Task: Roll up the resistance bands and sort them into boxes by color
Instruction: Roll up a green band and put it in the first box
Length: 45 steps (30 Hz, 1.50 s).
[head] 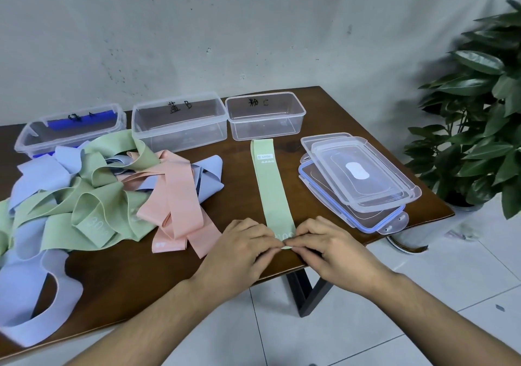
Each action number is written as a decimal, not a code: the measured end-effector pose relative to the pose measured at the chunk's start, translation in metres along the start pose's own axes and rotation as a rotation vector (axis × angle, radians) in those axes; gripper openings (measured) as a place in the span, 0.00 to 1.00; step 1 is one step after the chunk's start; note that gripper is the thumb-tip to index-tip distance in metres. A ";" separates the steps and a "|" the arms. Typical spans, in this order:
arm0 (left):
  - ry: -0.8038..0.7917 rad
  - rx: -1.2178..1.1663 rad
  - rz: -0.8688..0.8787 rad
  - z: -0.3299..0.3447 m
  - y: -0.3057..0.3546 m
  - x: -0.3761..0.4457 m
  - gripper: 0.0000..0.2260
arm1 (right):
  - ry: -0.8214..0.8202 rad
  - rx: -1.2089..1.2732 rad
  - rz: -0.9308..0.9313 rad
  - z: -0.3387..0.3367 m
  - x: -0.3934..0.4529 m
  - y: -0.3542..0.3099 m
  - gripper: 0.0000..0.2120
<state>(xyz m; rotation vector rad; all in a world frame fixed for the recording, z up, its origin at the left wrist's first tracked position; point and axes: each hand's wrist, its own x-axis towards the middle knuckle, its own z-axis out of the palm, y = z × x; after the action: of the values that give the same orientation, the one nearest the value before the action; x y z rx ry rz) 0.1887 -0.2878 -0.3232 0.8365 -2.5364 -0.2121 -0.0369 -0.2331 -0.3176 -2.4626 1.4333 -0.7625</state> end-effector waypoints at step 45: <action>-0.013 -0.153 -0.197 -0.008 0.017 0.009 0.03 | 0.026 0.018 0.136 -0.001 0.011 -0.001 0.05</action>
<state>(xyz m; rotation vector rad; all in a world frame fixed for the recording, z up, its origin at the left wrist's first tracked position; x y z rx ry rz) 0.1775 -0.2794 -0.3085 1.0255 -2.4128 -0.4695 -0.0322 -0.2413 -0.3126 -2.3211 1.5772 -0.7783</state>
